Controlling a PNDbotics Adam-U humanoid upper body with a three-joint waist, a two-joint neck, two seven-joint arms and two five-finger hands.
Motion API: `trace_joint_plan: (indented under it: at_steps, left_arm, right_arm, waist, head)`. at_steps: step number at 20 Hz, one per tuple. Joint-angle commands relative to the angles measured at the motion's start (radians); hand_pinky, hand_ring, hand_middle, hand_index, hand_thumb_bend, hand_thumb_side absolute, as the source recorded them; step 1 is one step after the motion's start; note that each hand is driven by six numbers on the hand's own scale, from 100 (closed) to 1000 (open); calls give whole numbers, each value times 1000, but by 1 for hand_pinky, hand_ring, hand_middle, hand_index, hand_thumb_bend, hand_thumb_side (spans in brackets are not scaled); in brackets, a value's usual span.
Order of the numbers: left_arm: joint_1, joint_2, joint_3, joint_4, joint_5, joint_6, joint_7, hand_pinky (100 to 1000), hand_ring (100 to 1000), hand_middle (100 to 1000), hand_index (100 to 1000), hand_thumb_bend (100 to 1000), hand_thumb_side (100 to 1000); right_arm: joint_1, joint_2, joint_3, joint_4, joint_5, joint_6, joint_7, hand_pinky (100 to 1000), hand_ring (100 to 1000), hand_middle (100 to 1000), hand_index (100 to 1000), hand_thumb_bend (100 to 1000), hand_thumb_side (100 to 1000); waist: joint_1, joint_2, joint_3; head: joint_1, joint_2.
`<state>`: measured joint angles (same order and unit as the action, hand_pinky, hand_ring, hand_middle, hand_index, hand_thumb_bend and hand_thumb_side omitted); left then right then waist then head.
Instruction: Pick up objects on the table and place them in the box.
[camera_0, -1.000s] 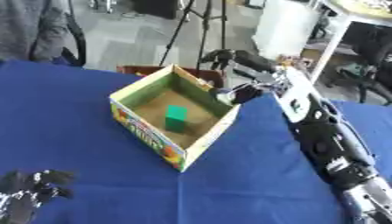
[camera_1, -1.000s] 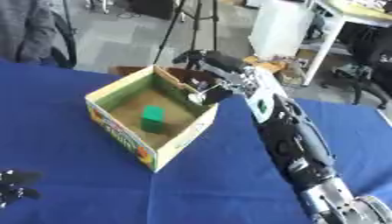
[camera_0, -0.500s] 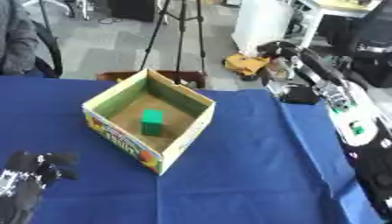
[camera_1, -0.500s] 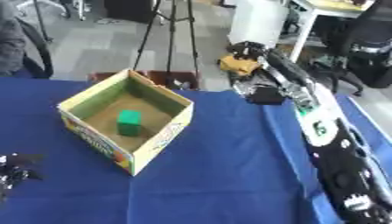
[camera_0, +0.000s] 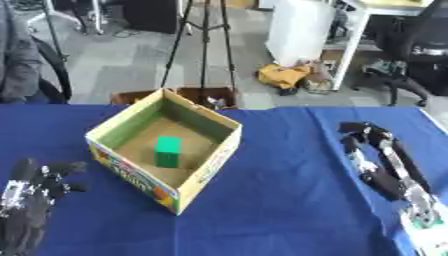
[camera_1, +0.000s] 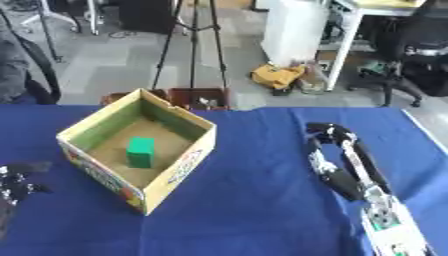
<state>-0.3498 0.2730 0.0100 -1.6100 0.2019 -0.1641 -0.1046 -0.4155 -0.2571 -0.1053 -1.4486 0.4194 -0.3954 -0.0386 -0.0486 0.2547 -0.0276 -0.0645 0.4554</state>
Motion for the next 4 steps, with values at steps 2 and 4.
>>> trace_joint_plan:
  at_steps: [2, 4]
  left_arm:
    - [7, 7, -4, -24, 3, 3, 5, 621, 823, 597, 649, 433, 1000]
    - [18, 2, -9, -21, 2, 5, -6, 620, 822, 595, 649, 432, 1000]
  right_arm:
    - [69, 36, 24, -90, -73, 64, -25, 694, 651, 685, 810, 100, 877]
    - [123, 52, 36, -140, -106, 97, -13, 693, 649, 684, 812, 100, 883]
  waist:
    - [11, -25, -2]
    - [16, -31, -1]
  head:
    - [1, 4]
    - [-1, 16]
